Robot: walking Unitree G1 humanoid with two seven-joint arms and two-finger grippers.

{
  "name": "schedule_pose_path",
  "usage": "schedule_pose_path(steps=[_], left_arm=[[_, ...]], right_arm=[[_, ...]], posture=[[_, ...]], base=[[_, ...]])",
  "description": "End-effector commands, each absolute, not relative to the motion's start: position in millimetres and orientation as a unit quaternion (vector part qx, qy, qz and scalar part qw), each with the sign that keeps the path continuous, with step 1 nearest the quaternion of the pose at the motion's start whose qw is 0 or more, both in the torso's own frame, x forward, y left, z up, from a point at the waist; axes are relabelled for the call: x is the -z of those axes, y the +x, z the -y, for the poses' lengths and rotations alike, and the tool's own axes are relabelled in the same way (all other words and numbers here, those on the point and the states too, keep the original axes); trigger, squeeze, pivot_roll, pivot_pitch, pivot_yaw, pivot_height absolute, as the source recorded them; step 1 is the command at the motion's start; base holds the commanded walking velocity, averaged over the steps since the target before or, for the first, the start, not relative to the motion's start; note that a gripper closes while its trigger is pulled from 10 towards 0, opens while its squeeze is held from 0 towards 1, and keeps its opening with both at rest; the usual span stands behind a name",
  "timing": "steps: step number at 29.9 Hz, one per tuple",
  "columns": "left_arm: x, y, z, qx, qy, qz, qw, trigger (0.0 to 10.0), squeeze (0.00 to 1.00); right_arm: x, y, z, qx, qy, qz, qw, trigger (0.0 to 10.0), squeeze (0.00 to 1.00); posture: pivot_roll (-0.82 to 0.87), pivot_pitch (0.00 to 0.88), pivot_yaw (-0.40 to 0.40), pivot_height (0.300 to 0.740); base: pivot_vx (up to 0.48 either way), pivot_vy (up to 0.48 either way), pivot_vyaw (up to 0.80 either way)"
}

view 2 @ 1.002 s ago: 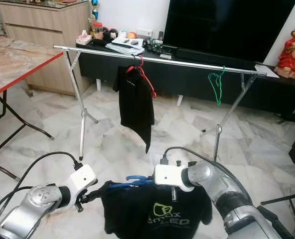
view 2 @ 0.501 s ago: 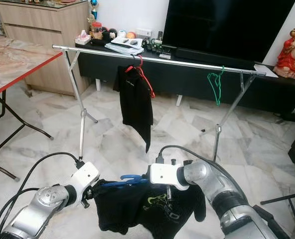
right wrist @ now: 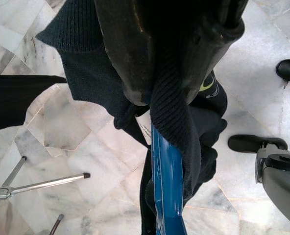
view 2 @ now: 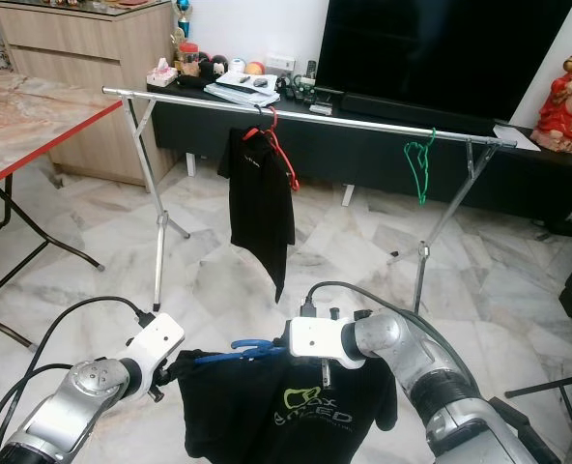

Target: Hang hanger

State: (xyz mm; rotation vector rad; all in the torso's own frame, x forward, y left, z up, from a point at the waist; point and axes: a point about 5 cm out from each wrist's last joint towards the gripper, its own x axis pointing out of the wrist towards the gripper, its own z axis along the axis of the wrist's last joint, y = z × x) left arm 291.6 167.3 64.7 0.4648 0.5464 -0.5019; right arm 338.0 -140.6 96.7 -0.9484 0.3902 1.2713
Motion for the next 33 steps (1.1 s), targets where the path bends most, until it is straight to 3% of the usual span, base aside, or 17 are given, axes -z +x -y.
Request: schedule_pose_path(steps=[1,8,9,10,12,33], left_arm=[[-61.4,290.3,-164.2,0.254,0.235,-0.280,0.896,10.0,0.00],[-57.3,286.1,-159.4,0.270,0.236,-0.292,0.887,10.0,0.00],[-56.9,285.5,-157.7,0.275,0.234,-0.293,0.885,4.9,0.00],[-56.9,285.5,-157.7,0.275,0.234,-0.293,0.885,4.9,0.00],[-57.0,285.6,-156.4,0.276,0.233,-0.293,0.885,0.0,0.00],[-60.2,289.9,-157.5,0.258,0.237,-0.285,0.892,0.0,0.00]], right_arm=[[-111.6,343.9,138.1,-0.561,-0.419,-0.142,0.699,10.0,0.00],[-112.2,344.3,137.6,-0.561,-0.419,-0.140,0.700,10.0,0.00],[-112.3,344.3,137.5,-0.561,-0.419,-0.140,0.700,10.0,0.00],[-112.3,344.3,137.5,-0.561,-0.419,-0.140,0.700,10.0,0.00],[-112.4,344.3,137.4,-0.560,-0.419,-0.140,0.701,10.0,0.00],[-114.4,345.3,136.5,-0.558,-0.419,-0.135,0.704,10.0,0.00]], posture=[[0.17,0.000,-0.124,0.740],[0.17,0.000,-0.124,0.740],[0.17,0.000,-0.124,0.740],[0.17,0.000,-0.124,0.740],[0.17,0.000,-0.124,0.740],[0.16,0.000,-0.123,0.740]], base=[[0.000,0.000,0.00],[0.000,0.000,0.00],[0.000,0.000,0.00],[0.000,0.000,0.00],[0.000,0.000,0.00],[0.000,0.000,0.00]])
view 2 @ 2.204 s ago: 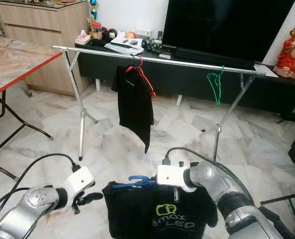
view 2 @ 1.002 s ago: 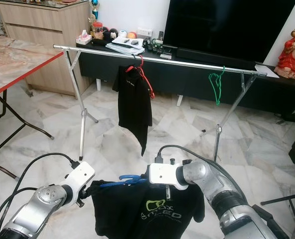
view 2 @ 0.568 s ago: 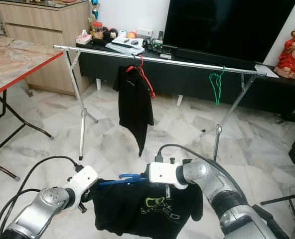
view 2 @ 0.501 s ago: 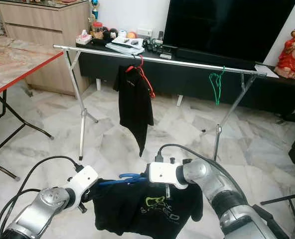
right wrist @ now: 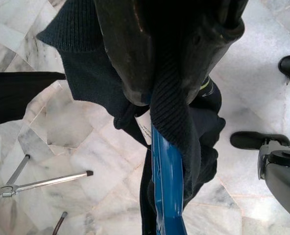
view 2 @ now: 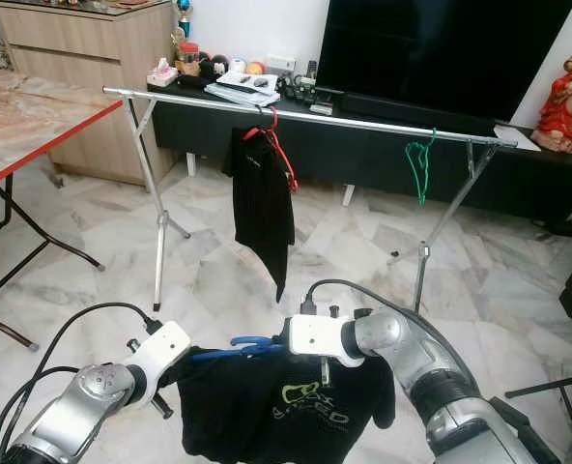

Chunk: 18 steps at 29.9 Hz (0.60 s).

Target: Hang hanger

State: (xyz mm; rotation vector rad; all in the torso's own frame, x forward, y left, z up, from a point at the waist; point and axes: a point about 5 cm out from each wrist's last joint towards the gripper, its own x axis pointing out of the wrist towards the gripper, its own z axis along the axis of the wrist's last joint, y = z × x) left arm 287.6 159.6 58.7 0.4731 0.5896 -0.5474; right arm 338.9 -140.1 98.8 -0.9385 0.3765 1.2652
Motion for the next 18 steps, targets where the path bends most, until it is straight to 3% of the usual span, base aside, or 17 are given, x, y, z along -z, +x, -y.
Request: schedule_pose_path(steps=[1,7,9,12,18], left_arm=[[-60.7,290.8,-158.9,0.251,0.237,-0.285,0.894,0.0,0.00],[-63.9,297.4,-170.6,0.198,0.248,-0.277,0.907,0.0,0.00],[-66.6,304.2,-191.4,0.116,0.262,-0.276,0.917,0.0,0.00],[-72.8,308.7,-207.1,0.055,0.263,-0.267,0.925,0.0,0.00],[-70.0,306.9,-220.2,0.029,0.275,-0.287,0.917,0.0,0.00]], right_arm=[[-114.9,345.5,136.6,-0.557,-0.419,-0.134,0.704,10.0,0.00],[-116.8,346.5,136.7,-0.554,-0.420,-0.131,0.706,10.0,0.00],[-118.4,346.4,138.3,-0.554,-0.420,-0.130,0.707,10.0,0.00],[-116.7,343.1,143.0,-0.560,-0.421,-0.137,0.700,10.0,0.00],[-118.4,344.4,148.7,-0.541,-0.425,-0.131,0.714,10.0,0.00]], posture=[[0.16,0.000,-0.123,0.740],[0.16,0.000,-0.125,0.740],[0.16,0.000,-0.125,0.740],[0.16,0.000,-0.126,0.740],[0.16,0.000,-0.128,0.740]], base=[[0.000,0.000,0.00],[0.000,0.000,0.00],[0.000,0.000,0.00],[0.000,0.000,0.00],[0.000,0.000,0.00]])
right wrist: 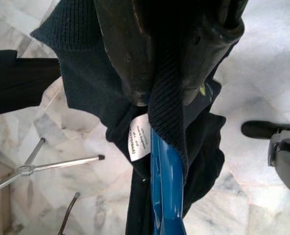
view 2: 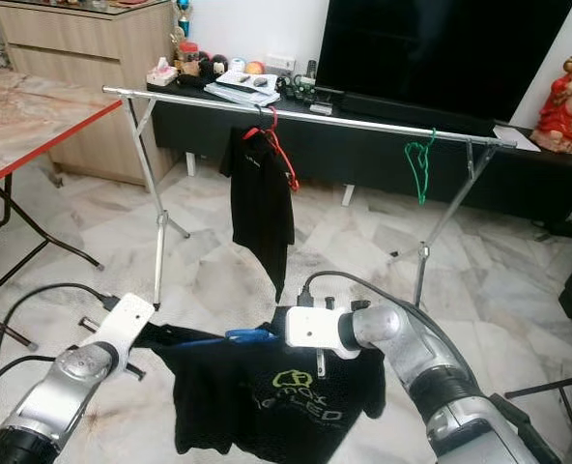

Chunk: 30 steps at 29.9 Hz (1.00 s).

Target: Hang hanger

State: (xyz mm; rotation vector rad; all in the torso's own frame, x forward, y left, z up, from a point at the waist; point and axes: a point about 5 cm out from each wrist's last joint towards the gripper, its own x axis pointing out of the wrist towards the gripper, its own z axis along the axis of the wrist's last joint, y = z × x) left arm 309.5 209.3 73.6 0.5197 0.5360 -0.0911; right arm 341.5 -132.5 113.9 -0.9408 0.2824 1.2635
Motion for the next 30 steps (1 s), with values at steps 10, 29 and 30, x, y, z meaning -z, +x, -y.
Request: schedule_pose_path(steps=[10,29,30], left_arm=[[-52.0,296.6,-217.0,0.059,0.291,-0.331,0.896,0.0,0.00],[-59.5,270.8,-171.9,0.325,0.243,-0.317,0.857,10.0,1.00],[-59.5,270.8,-171.9,0.325,0.243,-0.317,0.857,10.0,1.00]], right_arm=[[-128.1,328.5,157.5,-0.612,-0.397,-0.143,0.669,10.0,0.00],[-128.4,338.3,149.2,-0.570,-0.405,-0.127,0.704,10.0,0.00],[-128.4,338.3,149.2,-0.570,-0.405,-0.127,0.704,10.0,0.00]], posture=[[0.15,0.000,-0.130,0.740],[0.16,0.000,-0.128,0.740],[0.16,0.000,-0.128,0.740]], base=[[0.000,0.000,0.00],[0.000,0.000,0.00],[0.000,0.000,0.00]])
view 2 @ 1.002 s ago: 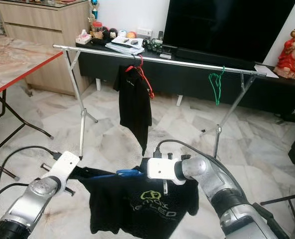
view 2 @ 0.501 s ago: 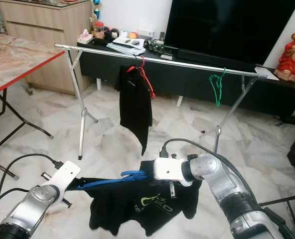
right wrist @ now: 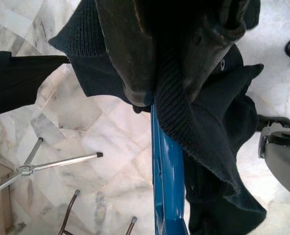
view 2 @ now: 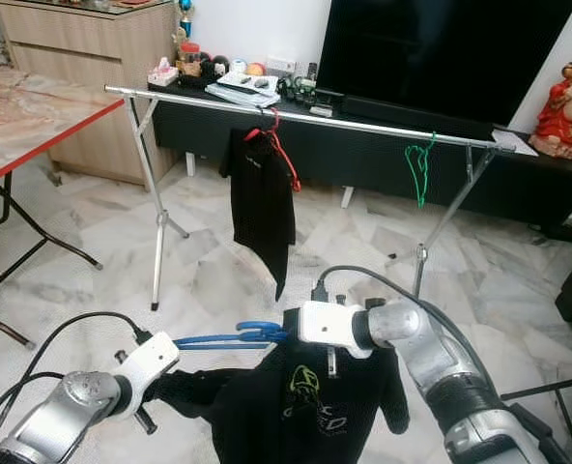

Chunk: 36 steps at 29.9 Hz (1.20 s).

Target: Hang hanger

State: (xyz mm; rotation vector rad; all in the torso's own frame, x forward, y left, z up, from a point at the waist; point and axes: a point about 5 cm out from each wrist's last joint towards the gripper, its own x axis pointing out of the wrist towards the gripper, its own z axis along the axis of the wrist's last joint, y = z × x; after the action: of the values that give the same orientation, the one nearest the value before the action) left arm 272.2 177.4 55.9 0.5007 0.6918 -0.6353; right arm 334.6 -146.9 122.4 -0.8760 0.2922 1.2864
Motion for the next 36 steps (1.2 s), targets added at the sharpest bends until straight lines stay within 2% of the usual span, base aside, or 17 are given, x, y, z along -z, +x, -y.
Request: schedule_pose_path(steps=[1,9,14,16,17,21,25,26,27,28,31,36], left_arm=[[-61.3,267.6,-171.5,0.341,0.241,-0.315,0.852,10.0,1.00],[-68.0,266.4,-179.7,0.343,0.249,-0.309,0.851,10.0,1.00],[-86.6,261.2,-172.6,0.398,0.225,-0.251,0.853,10.0,1.00],[-94.5,254.8,-167.9,0.432,0.209,-0.250,0.841,10.0,1.00],[-97.7,247.2,-163.1,0.466,0.208,-0.253,0.822,10.0,1.00],[-103.8,241.3,-150.0,0.499,0.201,-0.240,0.808,10.0,1.00],[-106.3,241.1,-148.0,0.505,0.230,-0.232,0.799,10.0,1.00],[-105.8,241.3,-149.1,0.503,0.232,-0.237,0.798,10.0,0.62],[-105.8,241.3,-149.1,0.503,0.232,-0.237,0.798,10.0,0.62],[-105.1,242.1,-150.2,0.502,0.242,-0.241,0.795,10.0,0.00],[-104.9,243.5,-150.7,0.498,0.252,-0.241,0.794,10.0,0.00],[-108.0,255.6,-150.1,0.463,0.259,-0.221,0.818,10.0,0.00]], right_arm=[[-125.7,338.0,148.9,-0.570,-0.413,-0.133,0.697,10.0,0.00],[-114.4,339.5,140.1,-0.563,-0.445,-0.143,0.681,10.0,0.00],[-106.6,335.8,128.4,-0.586,-0.416,-0.143,0.681,10.0,0.00],[-100.7,334.8,124.1,-0.589,-0.414,-0.150,0.677,10.0,0.00],[-96.8,334.2,118.7,-0.591,-0.409,-0.152,0.678,10.0,0.00],[-90.9,333.9,108.2,-0.589,-0.402,-0.153,0.684,10.0,0.00],[-85.4,334.0,102.3,-0.582,-0.395,-0.162,0.692,10.0,0.00],[-84.0,333.5,100.2,-0.584,-0.394,-0.162,0.691,10.0,0.00],[-84.0,333.5,100.2,-0.584,-0.394,-0.162,0.691,10.0,0.00],[-83.5,332.0,96.0,-0.592,-0.386,-0.157,0.690,10.0,0.00],[-84.0,330.6,91.8,-0.602,-0.376,-0.152,0.688,10.0,0.00],[-84.7,330.6,89.4,-0.607,-0.377,-0.149,0.684,10.0,0.00]], posture=[[0.16,0.000,-0.128,0.740],[0.17,0.000,-0.126,0.740],[0.17,0.000,-0.125,0.740],[0.19,0.000,-0.125,0.740],[0.19,0.000,-0.124,0.740],[0.19,0.000,-0.118,0.740],[0.20,0.000,-0.114,0.740],[0.20,0.000,-0.115,0.740],[0.20,0.000,-0.115,0.740],[0.20,0.000,-0.113,0.740],[0.20,0.000,-0.113,0.740],[0.19,0.000,-0.115,0.740]], base=[[0.000,0.000,0.00],[0.000,0.000,0.00],[0.000,0.000,0.00],[0.000,0.000,0.00],[0.000,0.000,0.00],[0.000,0.000,0.00],[0.000,0.000,0.00],[0.000,0.000,0.00],[0.000,0.000,0.00],[0.000,0.000,0.00],[0.000,0.000,0.00],[0.000,0.000,0.00]])
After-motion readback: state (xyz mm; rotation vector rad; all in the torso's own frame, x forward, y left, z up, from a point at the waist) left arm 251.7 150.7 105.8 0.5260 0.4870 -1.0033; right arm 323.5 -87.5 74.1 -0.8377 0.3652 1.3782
